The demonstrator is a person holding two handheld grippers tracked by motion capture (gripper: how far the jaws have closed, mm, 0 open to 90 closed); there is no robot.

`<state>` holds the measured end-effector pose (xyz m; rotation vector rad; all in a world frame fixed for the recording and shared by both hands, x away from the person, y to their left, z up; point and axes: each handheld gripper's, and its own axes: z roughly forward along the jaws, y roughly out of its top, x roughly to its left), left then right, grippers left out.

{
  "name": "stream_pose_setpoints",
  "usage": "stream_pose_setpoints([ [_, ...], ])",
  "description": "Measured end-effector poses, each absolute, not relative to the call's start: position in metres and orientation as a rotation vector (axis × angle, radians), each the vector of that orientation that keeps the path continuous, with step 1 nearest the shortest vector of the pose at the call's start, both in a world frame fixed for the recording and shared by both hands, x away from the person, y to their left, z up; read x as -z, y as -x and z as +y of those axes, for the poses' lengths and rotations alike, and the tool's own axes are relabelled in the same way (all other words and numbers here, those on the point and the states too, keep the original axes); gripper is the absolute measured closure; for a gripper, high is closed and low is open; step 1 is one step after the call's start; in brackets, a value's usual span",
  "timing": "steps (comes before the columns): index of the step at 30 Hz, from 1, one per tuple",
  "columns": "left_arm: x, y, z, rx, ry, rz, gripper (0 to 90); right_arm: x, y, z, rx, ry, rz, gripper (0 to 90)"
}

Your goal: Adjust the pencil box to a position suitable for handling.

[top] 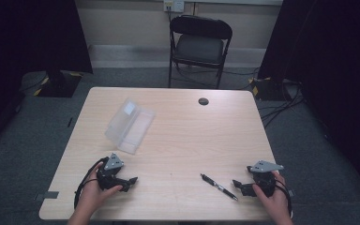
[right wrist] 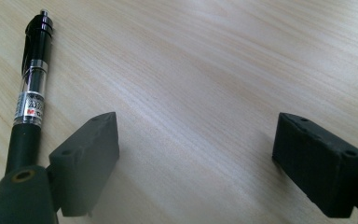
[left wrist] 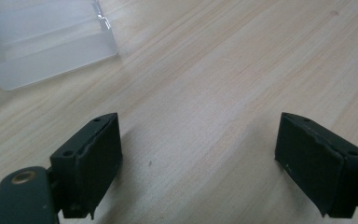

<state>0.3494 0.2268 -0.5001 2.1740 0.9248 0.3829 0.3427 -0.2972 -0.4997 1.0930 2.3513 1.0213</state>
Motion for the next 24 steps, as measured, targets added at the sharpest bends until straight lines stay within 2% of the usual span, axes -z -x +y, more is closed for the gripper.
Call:
stream_pose_setpoints([
  [17,0.5012,-0.351,0.2227,-0.381,-2.172,0.928,9.2,0.4998,-0.3428,-0.2973,-1.024,-1.092,2.354,13.7],
  [22,0.4986,-0.3526,0.2194,-0.376,-2.182,0.927,15.9,0.4997,-0.3428,-0.2975,-1.025,-1.09,2.356,13.6],
  [24,0.4977,-0.3538,0.2186,-0.371,-2.192,0.926,16.0,0.4997,-0.3427,-0.2975,-1.023,-1.09,2.355,13.6],
])
